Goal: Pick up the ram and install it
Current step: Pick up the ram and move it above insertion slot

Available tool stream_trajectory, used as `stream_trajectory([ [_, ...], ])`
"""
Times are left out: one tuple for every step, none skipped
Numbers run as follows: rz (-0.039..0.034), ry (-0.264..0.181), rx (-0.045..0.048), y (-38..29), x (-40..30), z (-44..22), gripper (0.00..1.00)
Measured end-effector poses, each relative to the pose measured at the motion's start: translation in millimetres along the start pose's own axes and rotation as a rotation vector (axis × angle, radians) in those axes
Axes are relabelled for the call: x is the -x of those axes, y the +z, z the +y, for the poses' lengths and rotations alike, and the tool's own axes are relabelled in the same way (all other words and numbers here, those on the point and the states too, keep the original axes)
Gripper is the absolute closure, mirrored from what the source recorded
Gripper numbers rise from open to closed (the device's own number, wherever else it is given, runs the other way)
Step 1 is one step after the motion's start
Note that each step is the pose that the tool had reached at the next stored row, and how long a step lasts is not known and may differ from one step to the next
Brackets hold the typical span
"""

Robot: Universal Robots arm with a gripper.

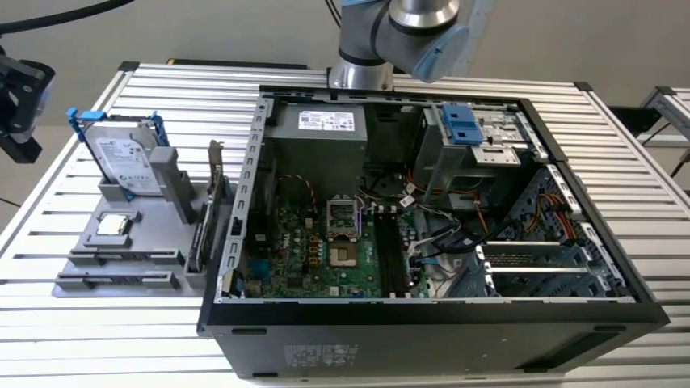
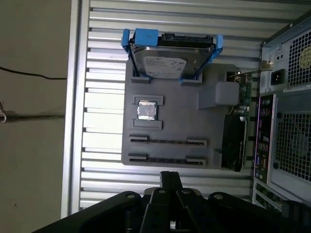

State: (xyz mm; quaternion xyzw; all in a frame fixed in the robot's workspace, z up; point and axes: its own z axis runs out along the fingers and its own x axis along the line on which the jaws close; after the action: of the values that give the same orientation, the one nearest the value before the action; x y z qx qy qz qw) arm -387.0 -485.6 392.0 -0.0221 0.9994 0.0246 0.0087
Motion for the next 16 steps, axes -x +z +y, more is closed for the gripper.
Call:
stream_trajectory([
  [0.0002,-0.003,0.0000,0.1,0.0,0.0,1.00],
  [0.0004,-0.005,0.0000,0.2,0.0,0.0,1.00],
  [0.0005,-0.007,0.0000,0.2,0.0,0.0,1.00],
  [0.0005,-0.007,0.0001,0.3,0.0,0.0,1.00],
  [0.0005,-0.007,0.0001,0.9,0.0,0.0,1.00],
  [0.0005,-0.007,0.0001,1.4,0.0,-0.1,1.00],
  [0.0005,-0.007,0.0001,1.4,0.0,-0.1,1.00],
  [0.0005,-0.006,0.0001,1.4,0.0,-0.1,1.00],
  [0.0005,-0.006,0.0001,1.4,0.0,-0.1,1.00],
  [0.0004,-0.005,0.0001,1.4,0.0,-0.1,1.00],
  [0.0004,-0.004,0.0001,1.4,0.0,-0.1,1.00],
  [0.0003,-0.004,0.0000,1.4,0.0,-0.1,1.00],
  [0.0003,-0.003,-0.0001,1.4,0.0,-0.1,1.00],
  [0.0003,-0.002,-0.0001,1.4,0.0,-0.1,1.00],
  [0.0002,-0.002,-0.0002,1.4,0.0,-0.1,1.00],
  [0.0002,0.000,-0.0003,1.4,0.0,-0.1,1.00],
])
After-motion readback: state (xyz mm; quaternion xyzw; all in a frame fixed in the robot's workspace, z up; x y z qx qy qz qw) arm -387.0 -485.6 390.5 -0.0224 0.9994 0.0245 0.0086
